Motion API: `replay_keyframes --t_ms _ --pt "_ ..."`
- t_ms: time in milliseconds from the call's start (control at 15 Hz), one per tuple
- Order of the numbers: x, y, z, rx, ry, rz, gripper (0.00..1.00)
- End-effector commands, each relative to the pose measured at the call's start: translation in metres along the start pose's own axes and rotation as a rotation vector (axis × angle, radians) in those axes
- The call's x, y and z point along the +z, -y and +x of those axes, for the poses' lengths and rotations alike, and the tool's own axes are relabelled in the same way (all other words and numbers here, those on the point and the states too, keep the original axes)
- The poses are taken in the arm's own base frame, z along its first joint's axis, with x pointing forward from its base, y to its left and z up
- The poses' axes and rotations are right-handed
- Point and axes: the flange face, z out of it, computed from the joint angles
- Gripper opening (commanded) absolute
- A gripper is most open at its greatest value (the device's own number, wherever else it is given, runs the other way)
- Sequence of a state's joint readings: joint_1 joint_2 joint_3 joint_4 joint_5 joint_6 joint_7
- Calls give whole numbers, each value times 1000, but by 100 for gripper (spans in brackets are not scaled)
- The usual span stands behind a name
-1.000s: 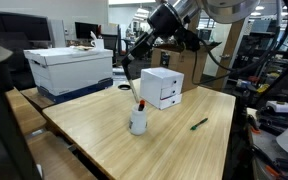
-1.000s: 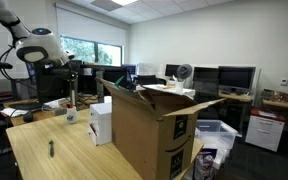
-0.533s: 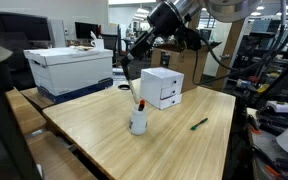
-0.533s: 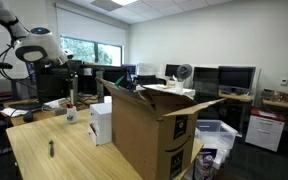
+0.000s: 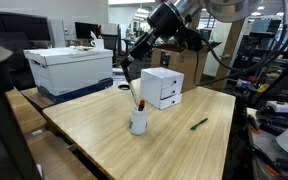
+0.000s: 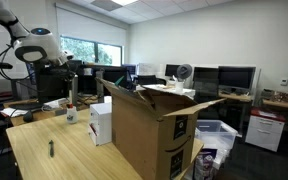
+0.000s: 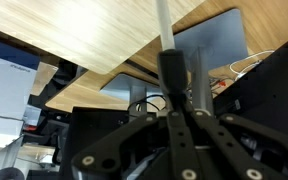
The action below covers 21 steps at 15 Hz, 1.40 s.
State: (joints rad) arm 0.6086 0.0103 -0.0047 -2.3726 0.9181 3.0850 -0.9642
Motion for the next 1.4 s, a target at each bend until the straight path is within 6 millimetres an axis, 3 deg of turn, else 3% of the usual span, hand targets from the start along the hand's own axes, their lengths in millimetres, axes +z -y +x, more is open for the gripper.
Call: replay_keyframes --t_ms 0,600,1333 --pt "-4 3 -4 25 8 29 5" --pt "2 1 -12 88 25 63 5" --pt "-7 -8 2 84 -2 42 5"
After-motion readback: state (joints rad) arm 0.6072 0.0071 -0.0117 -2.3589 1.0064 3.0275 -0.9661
